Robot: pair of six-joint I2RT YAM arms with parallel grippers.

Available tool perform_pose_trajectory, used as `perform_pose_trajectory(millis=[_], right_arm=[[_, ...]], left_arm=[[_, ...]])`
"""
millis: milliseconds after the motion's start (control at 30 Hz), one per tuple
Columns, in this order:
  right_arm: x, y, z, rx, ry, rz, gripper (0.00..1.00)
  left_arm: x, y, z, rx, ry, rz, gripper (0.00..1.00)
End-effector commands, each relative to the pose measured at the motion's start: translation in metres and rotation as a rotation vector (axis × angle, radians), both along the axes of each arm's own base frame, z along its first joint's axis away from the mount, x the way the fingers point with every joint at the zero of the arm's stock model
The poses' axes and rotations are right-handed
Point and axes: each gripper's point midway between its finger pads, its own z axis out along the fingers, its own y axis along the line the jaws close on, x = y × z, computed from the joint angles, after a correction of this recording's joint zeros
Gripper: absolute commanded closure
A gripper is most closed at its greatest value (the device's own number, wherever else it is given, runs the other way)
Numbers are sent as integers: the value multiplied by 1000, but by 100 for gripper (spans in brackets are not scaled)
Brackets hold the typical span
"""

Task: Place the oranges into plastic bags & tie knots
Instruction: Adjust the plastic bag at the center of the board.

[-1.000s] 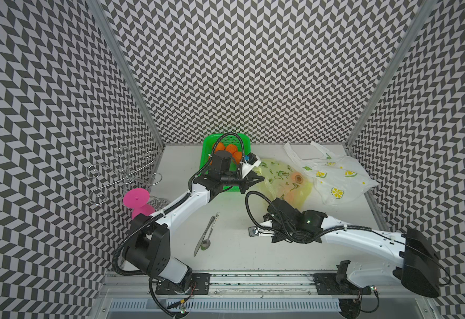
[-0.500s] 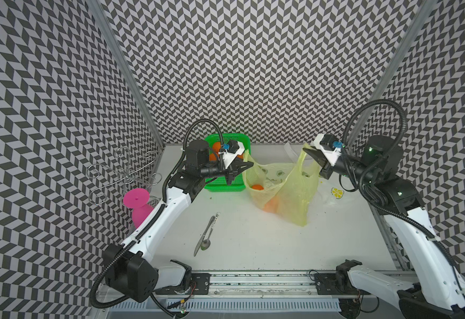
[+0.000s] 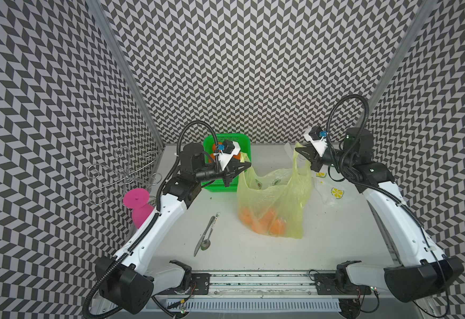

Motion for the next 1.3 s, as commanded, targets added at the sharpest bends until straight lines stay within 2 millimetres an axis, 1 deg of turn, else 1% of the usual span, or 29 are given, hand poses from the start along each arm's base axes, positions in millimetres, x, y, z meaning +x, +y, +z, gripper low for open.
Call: perform_pose_trajectory(millis=[0, 100, 167, 200, 267, 333, 433, 467, 500, 533, 633, 767, 933, 1100, 1167, 1267], right_arm=[[6, 8, 5, -7, -55, 68, 96], [15, 9, -11, -38, -14, 71, 92], [21, 3, -15, -46, 3, 23, 86], [22, 1, -14, -44, 7, -5, 81], [27, -11, -8, -22, 6, -110, 62], [27, -21, -4, -12, 13, -185, 47], [16, -30, -5, -24, 30, -230, 33], [10, -31, -8, -28, 34, -224, 22], [2, -30, -11, -29, 35, -210, 15], [-7, -29, -11, -26, 29, -190, 9], [-31, -20, -14, 7, 26, -110, 0], [-53, -7, -15, 50, -18, -40, 0], [-83, 14, -26, 56, -60, 87, 0], [-102, 22, -24, 97, -65, 177, 0], [-98, 20, -21, 107, -69, 145, 0], [-81, 6, -11, 96, -85, 9, 0]], left_arm=[[-10, -5, 19, -54, -19, -29, 100], [-2, -8, 7, -66, 28, -5, 100], [8, -7, -3, -62, 43, 43, 100], [13, -6, -6, -56, 46, 65, 100], [23, -4, -13, -49, 64, 108, 100], [29, -5, -19, -49, 91, 130, 100], [32, -4, -25, -55, 119, 146, 100], [31, -4, -26, -57, 125, 147, 100], [30, -3, -26, -60, 124, 146, 100], [28, -3, -26, -62, 120, 146, 100], [25, 0, -24, -70, 108, 151, 100], [22, 1, -21, -76, 102, 150, 100], [20, 1, -17, -79, 93, 145, 100], [18, 1, -16, -79, 86, 141, 100], [18, 1, -16, -77, 82, 139, 100], [18, 2, -15, -76, 75, 141, 100]])
